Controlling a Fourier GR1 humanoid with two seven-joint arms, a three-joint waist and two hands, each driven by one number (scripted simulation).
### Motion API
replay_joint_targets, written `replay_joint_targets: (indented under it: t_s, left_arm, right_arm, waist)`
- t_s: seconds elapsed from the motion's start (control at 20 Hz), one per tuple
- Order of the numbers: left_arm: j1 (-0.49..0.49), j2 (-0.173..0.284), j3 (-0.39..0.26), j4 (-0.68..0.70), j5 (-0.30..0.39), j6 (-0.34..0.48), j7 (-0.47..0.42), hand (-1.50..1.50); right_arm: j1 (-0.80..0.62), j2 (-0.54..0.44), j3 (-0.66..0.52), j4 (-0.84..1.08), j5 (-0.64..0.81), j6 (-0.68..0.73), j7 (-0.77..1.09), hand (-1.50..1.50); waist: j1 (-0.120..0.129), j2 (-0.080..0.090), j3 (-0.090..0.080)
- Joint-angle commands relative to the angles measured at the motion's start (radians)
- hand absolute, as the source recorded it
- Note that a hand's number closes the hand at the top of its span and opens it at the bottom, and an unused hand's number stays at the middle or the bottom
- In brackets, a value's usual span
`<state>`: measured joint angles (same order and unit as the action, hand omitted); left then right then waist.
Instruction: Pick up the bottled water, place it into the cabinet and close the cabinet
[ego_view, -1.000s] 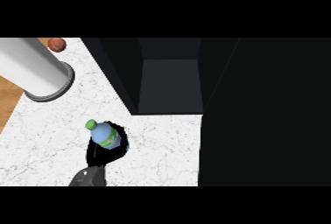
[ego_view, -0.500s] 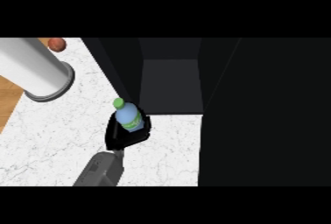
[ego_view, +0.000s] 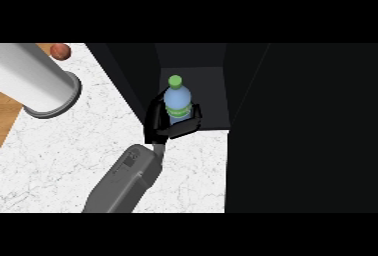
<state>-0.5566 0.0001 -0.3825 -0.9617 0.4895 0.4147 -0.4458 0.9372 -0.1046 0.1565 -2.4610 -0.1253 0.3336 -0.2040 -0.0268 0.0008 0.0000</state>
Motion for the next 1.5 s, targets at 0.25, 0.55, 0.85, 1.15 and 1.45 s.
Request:
replay_joint_targets:
  t_s: [0.25, 0.55, 0.85, 1.15, 1.45]
  left_arm:
    - [-0.276, 0.000, -0.024, 0.196, 0.048, 0.181, 0.095, 1.50]
    - [-0.381, 0.000, 0.003, 0.392, 0.097, 0.154, 0.061, 1.50]
    - [-0.483, 0.000, 0.029, 0.643, -0.012, 0.222, 0.040, 1.50]
    - [-0.503, 0.024, 0.148, 0.730, 0.051, 0.219, -0.023, 1.50]
    - [-0.559, 0.069, 0.122, 0.826, -0.007, 0.226, -0.051, -1.50]
  right_arm:
    - [0.006, -0.017, -0.093, -0.033, -0.128, 0.042, -0.021, -1.50]
    - [-0.013, 0.006, -0.046, -0.059, -0.092, 0.039, 0.013, -1.50]
    - [-0.010, -0.019, -0.090, -0.034, -0.122, 0.077, -0.012, -1.50]
    - [-0.003, -0.035, -0.129, -0.019, -0.161, 0.106, -0.026, -1.50]
    - [-0.007, -0.007, -0.097, -0.002, -0.118, 0.103, -0.043, -1.50]
  waist:
    - [-0.016, 0.004, 0.000]
    - [-0.025, 0.010, -0.001]
    - [-0.046, 0.020, 0.000]
    - [-0.060, 0.028, -0.001]
    - [-0.064, 0.030, -0.001]
